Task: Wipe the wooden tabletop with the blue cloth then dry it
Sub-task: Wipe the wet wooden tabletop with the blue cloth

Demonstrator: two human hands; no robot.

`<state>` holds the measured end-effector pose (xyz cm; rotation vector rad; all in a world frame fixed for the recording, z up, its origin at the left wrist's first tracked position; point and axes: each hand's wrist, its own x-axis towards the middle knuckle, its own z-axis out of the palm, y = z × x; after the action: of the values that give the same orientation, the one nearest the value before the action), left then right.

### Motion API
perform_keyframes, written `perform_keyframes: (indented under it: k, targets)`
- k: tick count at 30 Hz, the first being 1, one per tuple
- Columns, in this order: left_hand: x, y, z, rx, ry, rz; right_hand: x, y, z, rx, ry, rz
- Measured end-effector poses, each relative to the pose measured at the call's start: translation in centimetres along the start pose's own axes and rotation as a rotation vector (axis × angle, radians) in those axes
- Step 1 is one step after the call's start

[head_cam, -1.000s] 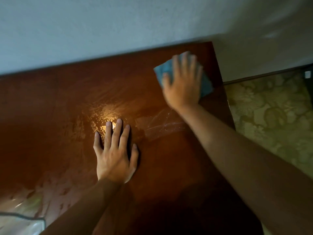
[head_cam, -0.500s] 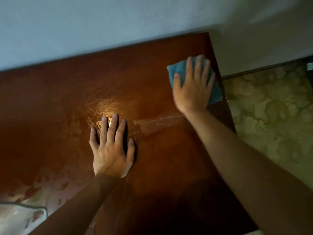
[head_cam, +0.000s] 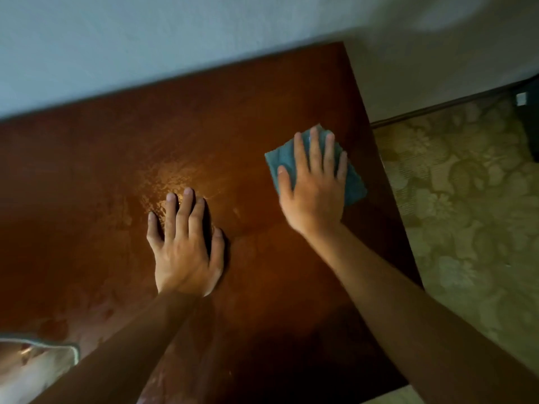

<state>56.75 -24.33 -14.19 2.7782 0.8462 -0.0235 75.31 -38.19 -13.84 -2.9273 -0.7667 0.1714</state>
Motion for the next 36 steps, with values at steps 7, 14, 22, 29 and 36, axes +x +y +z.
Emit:
perform_keyframes:
  k: [7,14,22,29,36]
  targets:
    - [-0.1,0.0,0.1,-0.007,0.006,0.005,-4.2,-2.8,1.1,0.029,-0.121,-0.416]
    - [0.0,0.1,0.1,-0.006,0.001,-0.009,-0.5,6.0,-0.8,0.001,-0.007,0.155]
    - [0.0,0.3,-0.1,0.001,0.001,-0.015,-4.5,3.5,0.5,0.043,-0.078,-0.31]
    - [0.0,-0.1,0.3,-0.015,0.005,-0.004,-7.1,6.9,0.3,0.016,0.017,0.083]
    - [-0.1,-0.5,-0.1,-0.069,0.024,0.011,-13.5,0.8,1.0,-0.008,-0.07,-0.105]
